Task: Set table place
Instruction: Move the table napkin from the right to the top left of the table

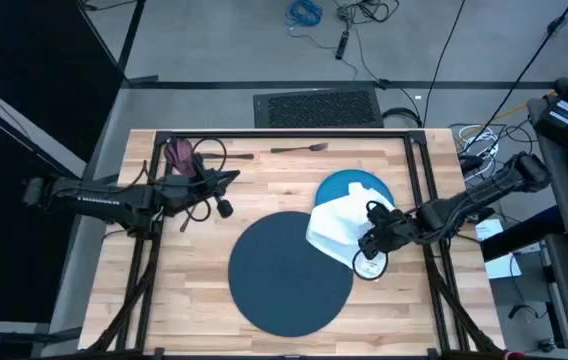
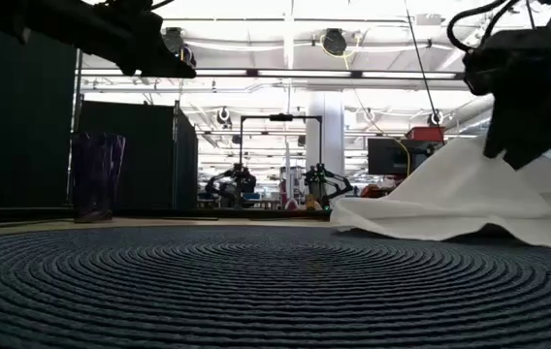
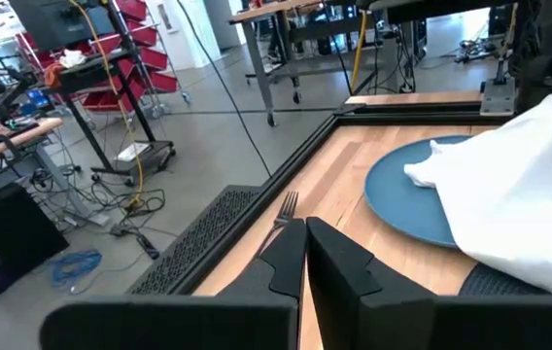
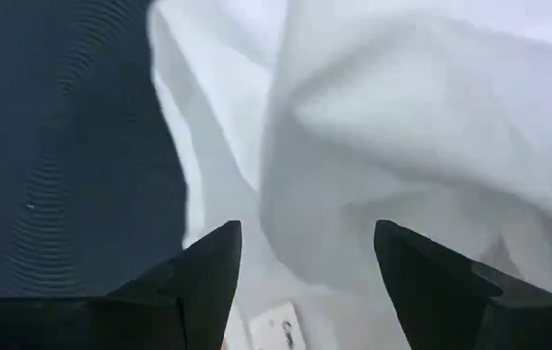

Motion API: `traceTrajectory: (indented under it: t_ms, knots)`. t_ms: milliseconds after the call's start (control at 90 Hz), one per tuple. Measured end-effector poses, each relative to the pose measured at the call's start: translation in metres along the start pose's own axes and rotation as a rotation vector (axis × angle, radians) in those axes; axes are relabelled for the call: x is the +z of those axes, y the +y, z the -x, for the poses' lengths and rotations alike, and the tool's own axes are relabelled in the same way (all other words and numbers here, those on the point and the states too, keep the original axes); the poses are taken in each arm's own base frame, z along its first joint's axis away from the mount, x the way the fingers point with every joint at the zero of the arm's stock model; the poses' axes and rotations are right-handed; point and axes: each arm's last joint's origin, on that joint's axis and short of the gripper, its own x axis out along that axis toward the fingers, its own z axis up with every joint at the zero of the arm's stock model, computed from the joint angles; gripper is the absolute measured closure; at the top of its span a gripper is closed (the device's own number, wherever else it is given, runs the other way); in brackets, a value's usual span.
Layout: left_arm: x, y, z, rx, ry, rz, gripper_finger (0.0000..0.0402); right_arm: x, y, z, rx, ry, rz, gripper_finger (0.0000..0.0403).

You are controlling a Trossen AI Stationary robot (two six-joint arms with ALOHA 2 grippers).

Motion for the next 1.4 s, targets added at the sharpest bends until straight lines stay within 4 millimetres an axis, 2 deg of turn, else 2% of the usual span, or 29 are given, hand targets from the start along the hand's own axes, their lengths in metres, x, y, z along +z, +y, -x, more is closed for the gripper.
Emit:
traceTrajectory:
  t_ms: [244,589,733,800,900,944,1144,1400]
  knots:
    - [0.000,0.000,0.000,0.000,0.000,0.000,0.0402,0.006,0.001,-0.004,0.001,-0.019,0.010,0.0179]
    - [0.000,0.000,0.000,0.000,0.000,0.000,0.0402,0.008,0.004,-0.022,-0.048,-0.008,0.056,0.0184]
    - [0.000,0.000,0.000,0.000,0.000,0.000,0.0402,0.009,0.004,-0.028,-0.058,0.033,0.098,0.0235]
    - [0.000,0.000,0.000,0.000,0.000,0.000,0.0402,0.009,0.003,-0.030,-0.061,0.047,0.113,0.0278]
    - [0.000,0.000,0.000,0.000,0.000,0.000,0.0402,0.009,0.004,-0.031,-0.062,0.047,0.153,0.0367]
    - [0.000,0.000,0.000,0.000,0.000,0.000,0.0402,0.010,0.004,-0.031,-0.056,0.040,0.176,0.0388]
    - [0.000,0.000,0.000,0.000,0.000,0.000,0.0402,0.017,0.009,-0.029,-0.022,0.021,0.209,0.0401]
    - [0.000,0.000,0.000,0.000,0.000,0.000,0.0402,0.060,0.042,0.003,0.071,-0.104,0.342,0.0403]
